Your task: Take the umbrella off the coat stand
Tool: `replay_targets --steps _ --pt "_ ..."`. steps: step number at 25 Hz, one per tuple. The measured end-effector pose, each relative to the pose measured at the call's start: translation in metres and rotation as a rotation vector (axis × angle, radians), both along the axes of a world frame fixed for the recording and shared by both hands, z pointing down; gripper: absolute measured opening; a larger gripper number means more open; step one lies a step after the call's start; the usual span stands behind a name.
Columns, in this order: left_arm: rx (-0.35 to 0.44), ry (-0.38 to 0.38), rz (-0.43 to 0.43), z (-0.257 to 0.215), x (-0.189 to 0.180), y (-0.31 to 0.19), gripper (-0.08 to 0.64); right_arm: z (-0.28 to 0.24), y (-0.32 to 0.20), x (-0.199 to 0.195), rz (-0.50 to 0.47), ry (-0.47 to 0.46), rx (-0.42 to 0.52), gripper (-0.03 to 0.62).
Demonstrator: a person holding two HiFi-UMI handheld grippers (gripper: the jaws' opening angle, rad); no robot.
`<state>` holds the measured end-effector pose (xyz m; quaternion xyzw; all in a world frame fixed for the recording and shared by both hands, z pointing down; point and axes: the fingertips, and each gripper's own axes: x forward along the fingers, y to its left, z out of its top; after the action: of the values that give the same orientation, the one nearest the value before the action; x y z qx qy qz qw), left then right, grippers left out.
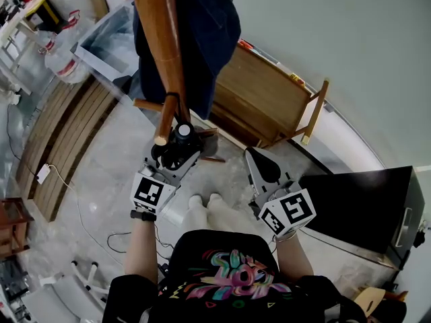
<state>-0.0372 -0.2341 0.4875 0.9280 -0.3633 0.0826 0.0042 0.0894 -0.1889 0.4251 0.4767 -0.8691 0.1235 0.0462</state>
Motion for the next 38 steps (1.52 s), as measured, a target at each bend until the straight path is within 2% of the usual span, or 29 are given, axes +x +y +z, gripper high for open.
replay_targets --steps 5,10,14,20,28,38 --pt "-0.025 0.014 0.019 0.005 0.01 -0.002 0.333 0.0 0.002 0.005 0.017 -0.005 -0.001 0.015" --pt "-0.018 0.007 0.001 0.005 0.011 -0.003 0.331 -0.002 0.002 0.008 0.032 -0.009 0.003 0.015" --pt "-0.014 -0.003 0.001 0.004 0.011 0.0 0.266 -0.002 0.0 0.008 0.04 -0.016 0.003 0.015" --pt "-0.029 -0.002 0.008 0.001 0.01 0.001 0.235 -0.003 0.0 0.006 0.042 -0.019 0.005 0.015" --pt "-0.046 0.005 0.012 -0.006 0.008 0.004 0.229 -0.008 0.0 0.004 0.045 -0.023 0.013 0.015" --pt "-0.016 0.03 -0.007 -0.039 0.003 0.01 0.227 -0.023 0.004 0.004 0.047 -0.018 0.045 0.015"
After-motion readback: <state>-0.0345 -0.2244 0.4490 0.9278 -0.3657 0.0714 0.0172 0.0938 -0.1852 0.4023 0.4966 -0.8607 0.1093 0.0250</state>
